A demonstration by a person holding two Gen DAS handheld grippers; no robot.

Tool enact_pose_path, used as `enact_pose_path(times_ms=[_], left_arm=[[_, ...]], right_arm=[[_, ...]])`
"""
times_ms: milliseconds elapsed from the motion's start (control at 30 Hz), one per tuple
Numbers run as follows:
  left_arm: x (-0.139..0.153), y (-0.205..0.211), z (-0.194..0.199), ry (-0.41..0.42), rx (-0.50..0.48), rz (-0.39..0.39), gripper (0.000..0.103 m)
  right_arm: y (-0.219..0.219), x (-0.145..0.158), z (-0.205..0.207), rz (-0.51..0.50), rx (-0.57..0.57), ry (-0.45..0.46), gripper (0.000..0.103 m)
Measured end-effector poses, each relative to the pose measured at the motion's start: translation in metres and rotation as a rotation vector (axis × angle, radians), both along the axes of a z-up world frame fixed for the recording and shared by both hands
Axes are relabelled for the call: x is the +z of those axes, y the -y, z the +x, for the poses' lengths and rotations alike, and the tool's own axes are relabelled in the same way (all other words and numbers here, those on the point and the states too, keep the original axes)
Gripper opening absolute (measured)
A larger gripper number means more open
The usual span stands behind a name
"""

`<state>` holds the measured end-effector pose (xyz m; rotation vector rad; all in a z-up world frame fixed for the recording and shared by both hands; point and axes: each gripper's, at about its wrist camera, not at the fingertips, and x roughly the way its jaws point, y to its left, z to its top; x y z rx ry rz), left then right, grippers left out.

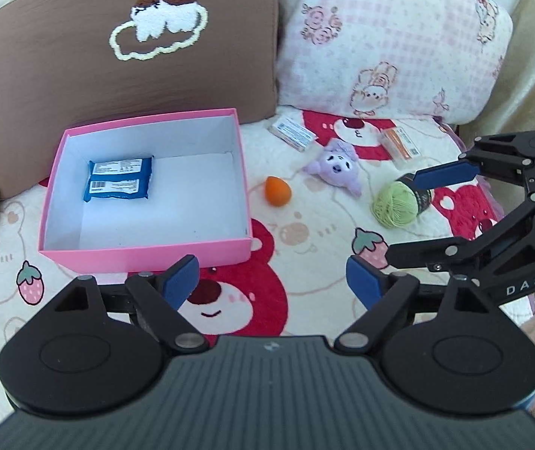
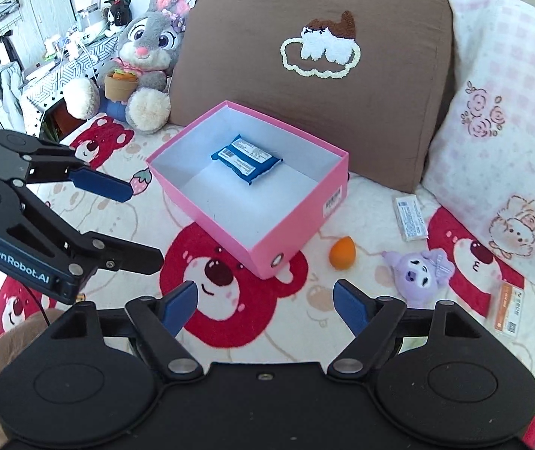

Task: Organize objects
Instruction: 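Raise the left tool out of the box and move toward the green yarn ball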

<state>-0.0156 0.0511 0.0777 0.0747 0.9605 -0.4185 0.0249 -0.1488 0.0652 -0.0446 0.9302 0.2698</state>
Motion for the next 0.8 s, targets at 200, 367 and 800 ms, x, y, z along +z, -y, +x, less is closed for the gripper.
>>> enact_pose_path(times_ms=[200,367,800], left_arm=[[-0.005,0.014,-0.006,-0.054,-0.031,-0.024,0.094],[-0.008,0.027,-0.011,-0.096,-0.046,-0.068,0.097],[-0.023,0.062,-0.002,-0.093,-0.051,-0.092,0.097]], right_arm=[[0.008,0.001,-0.027,-0.042,0.035,0.029,0.083],[0.016,-0.001,-0.043,-0.049,0.038,0.039,0.086],[0.051,-0.019,-0.069,-0.121,0.020,0.202,0.086]])
